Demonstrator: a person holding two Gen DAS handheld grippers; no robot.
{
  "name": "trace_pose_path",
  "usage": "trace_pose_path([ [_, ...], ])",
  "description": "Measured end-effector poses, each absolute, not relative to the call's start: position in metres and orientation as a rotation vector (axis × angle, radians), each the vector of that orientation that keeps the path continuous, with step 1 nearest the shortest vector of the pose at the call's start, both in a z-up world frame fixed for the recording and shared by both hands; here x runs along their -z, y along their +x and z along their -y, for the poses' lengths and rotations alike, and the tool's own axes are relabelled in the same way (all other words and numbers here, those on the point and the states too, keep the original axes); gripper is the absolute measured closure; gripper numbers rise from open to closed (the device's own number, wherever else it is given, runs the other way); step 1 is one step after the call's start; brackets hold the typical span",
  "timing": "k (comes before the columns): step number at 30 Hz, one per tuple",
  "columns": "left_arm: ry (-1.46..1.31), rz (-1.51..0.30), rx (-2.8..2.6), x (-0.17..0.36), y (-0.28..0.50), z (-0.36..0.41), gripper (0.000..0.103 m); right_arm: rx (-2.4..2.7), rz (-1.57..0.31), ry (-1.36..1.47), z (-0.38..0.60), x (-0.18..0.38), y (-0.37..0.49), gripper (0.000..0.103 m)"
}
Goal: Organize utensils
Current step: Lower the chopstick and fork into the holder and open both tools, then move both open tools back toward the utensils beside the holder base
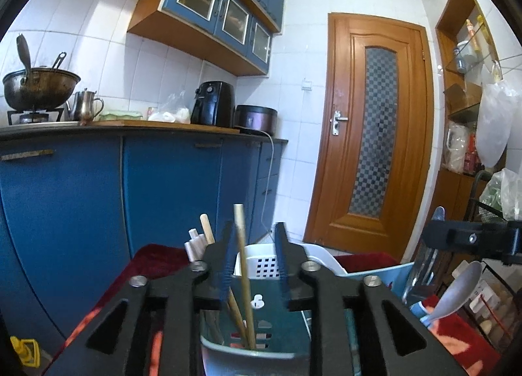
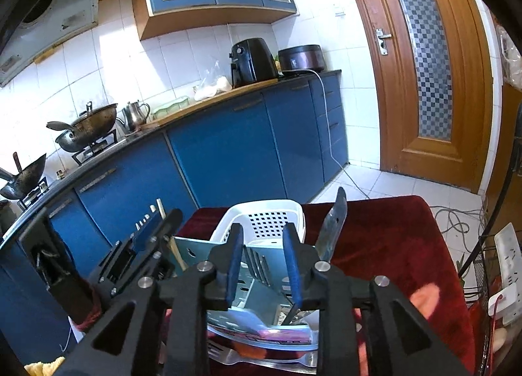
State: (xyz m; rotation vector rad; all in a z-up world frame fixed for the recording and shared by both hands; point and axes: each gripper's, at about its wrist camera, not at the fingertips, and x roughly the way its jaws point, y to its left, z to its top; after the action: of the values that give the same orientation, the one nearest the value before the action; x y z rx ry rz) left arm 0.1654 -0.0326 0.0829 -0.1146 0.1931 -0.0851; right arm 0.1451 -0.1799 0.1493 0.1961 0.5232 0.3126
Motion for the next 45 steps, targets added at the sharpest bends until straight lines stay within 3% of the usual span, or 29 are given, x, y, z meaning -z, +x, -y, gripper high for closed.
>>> trace_pose_path([
  [8,-0.104,-0.207,0.089,-0.093,0.147,0.031,0.056,-0.316,-0.488,0.223,0.182,-0.160,0.131,0.065],
  [28,-0.164,-0.328,0.107,-0.113,0.097,0.002,0.055,-0.306,-0.442,0.256,0.189,-0.171,0.071,0.060],
  [45,-0.186,-0.480,0.117,-0.089,0.063,-0.018,0.055,-0.282,-0.566,0.316,0.194,-0.120,0.042,0.060],
])
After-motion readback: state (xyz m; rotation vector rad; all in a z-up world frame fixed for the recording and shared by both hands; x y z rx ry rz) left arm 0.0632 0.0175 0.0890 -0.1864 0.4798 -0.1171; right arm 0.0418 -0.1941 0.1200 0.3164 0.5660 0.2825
